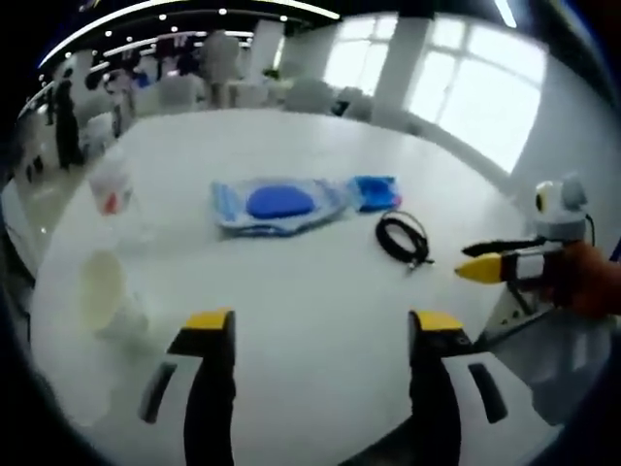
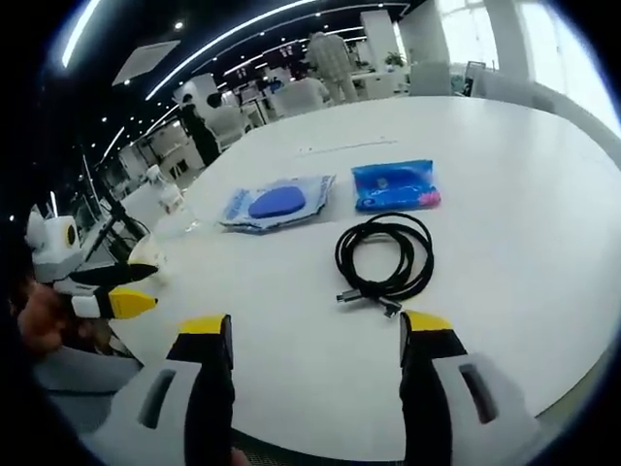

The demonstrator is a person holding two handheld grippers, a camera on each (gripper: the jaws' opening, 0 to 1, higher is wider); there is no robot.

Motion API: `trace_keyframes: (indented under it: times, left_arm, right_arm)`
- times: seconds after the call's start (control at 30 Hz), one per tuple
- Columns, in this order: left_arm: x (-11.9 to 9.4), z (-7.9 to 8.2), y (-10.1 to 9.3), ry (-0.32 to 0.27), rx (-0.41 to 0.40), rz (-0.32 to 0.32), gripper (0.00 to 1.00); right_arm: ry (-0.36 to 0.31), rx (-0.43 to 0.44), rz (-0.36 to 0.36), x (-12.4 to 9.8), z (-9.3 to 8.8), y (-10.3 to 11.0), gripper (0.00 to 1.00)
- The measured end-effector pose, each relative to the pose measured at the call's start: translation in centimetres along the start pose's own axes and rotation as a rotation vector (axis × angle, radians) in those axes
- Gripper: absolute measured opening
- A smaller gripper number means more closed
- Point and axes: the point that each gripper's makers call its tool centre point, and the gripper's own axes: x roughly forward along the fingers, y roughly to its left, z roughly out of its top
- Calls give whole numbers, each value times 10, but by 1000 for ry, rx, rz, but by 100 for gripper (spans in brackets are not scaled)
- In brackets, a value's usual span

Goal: Arrange the tabletop items into an orderly group along one side of the table until the central work area is clear of visible clutter.

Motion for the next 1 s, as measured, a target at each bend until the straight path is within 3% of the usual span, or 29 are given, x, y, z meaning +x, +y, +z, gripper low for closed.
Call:
trace_keyframes:
  times: [0.37, 0.73, 0.87, 1.0]
  left_arm:
    - [-2, 7, 7, -35, 3, 21, 67]
    - [-12, 30, 11, -146, 22, 48, 69]
    - [-16, 33, 22, -141, 45, 83, 68]
    - [-30, 39, 39, -128, 146, 160, 68]
  right_arm:
    - [-13, 31, -9, -1, 2, -4, 67]
    - [-23, 72, -13, -2, 2, -9, 65]
    - [-23, 89, -16, -2, 1, -11, 65]
    - [-48, 78, -26, -2, 6, -13, 66]
